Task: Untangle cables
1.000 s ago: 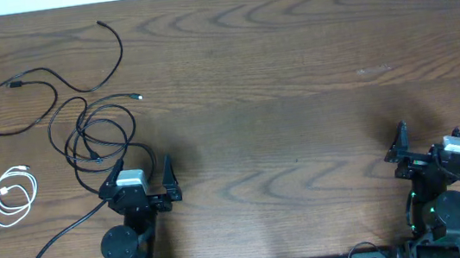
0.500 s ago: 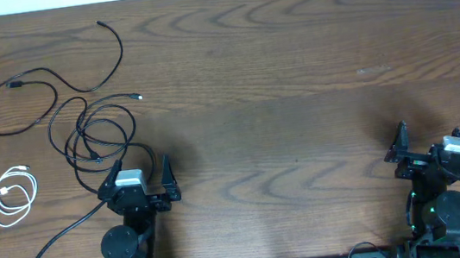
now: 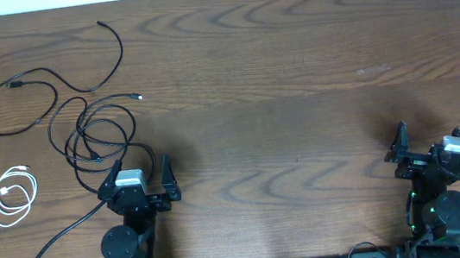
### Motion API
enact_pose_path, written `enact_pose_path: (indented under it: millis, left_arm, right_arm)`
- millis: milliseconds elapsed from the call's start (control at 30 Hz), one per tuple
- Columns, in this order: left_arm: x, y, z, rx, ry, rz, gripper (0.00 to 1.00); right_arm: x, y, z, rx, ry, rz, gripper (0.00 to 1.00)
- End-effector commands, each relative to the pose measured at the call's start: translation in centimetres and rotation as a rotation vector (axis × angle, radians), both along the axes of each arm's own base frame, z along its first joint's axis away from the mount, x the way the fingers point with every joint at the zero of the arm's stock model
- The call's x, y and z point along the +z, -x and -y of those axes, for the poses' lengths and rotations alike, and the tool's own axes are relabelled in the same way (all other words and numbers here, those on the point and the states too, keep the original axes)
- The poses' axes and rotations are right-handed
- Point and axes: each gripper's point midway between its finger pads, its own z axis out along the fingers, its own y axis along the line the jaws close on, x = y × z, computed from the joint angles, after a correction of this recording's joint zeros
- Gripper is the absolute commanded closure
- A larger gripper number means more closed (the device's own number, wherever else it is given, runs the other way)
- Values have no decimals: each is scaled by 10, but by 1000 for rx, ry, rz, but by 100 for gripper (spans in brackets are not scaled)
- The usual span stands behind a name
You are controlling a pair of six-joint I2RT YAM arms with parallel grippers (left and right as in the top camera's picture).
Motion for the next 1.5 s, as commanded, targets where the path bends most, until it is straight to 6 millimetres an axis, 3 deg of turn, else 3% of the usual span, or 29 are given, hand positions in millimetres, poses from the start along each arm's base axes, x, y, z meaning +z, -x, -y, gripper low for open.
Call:
enact_pose_path:
  millis: [0, 1233, 1467]
  left_arm:
    - [-16, 0, -2, 8, -25, -38, 4]
    - [-16, 0, -2, 8, -25, -38, 4]
    - [-16, 0, -2, 8, -25, -38, 4]
  right_arm:
    - [-1, 0, 1, -2, 12, -2, 1]
    - [-1, -3, -16, 73, 19, -5, 1]
    - [-2, -4, -24, 113, 102, -28, 1]
